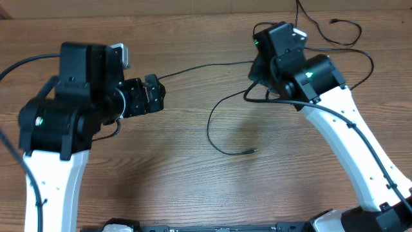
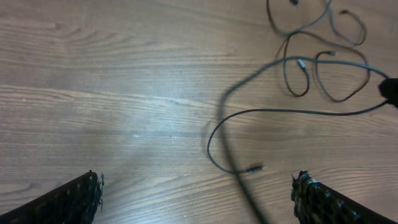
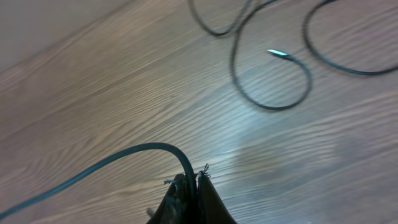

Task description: Untangle cables

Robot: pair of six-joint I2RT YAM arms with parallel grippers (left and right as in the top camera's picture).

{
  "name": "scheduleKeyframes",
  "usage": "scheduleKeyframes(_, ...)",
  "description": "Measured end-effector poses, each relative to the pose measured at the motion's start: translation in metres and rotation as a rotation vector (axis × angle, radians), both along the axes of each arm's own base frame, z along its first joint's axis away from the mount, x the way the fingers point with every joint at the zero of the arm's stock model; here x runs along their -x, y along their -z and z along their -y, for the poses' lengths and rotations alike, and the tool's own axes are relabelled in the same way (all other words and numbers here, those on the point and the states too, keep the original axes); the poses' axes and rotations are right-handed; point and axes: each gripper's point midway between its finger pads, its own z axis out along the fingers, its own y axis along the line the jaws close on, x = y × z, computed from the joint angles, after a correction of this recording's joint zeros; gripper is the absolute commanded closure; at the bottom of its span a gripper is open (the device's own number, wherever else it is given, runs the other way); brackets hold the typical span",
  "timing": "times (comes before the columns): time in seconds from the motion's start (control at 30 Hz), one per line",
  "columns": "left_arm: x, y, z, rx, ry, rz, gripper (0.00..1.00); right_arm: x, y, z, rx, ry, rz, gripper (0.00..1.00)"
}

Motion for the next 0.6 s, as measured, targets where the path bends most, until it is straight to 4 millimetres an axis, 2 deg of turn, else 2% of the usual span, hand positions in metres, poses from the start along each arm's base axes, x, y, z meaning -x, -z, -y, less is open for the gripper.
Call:
scheduleKeyframes(0.13, 0.004, -0.006, -0.001, 0.002, -0.001, 0.023, 0.00, -0.001, 0.003, 0.021, 0.018, 0.049, -0.022, 0.96)
scheduleKeyframes(0.27, 0.008, -0.001, -0.002, -0.004, -0.002, -0.009, 0.00, -0.001, 0.004, 0.027, 0.022, 0.065, -0.031, 0.96)
scheduleKeyframes(0.47, 0.020, 0.026, 0.001, -0.007, 0.010, -0.174, 0.00, -0.002, 0.004, 0.025, 0.001, 0.057, -0.032, 0.96)
scheduleKeyframes(0.6, 0.021, 0.047, 0.017, 0.035, 0.114, -0.288, 0.00, -0.002, 0.004, 0.019, -0.027, 0.039, -0.035, 0.96)
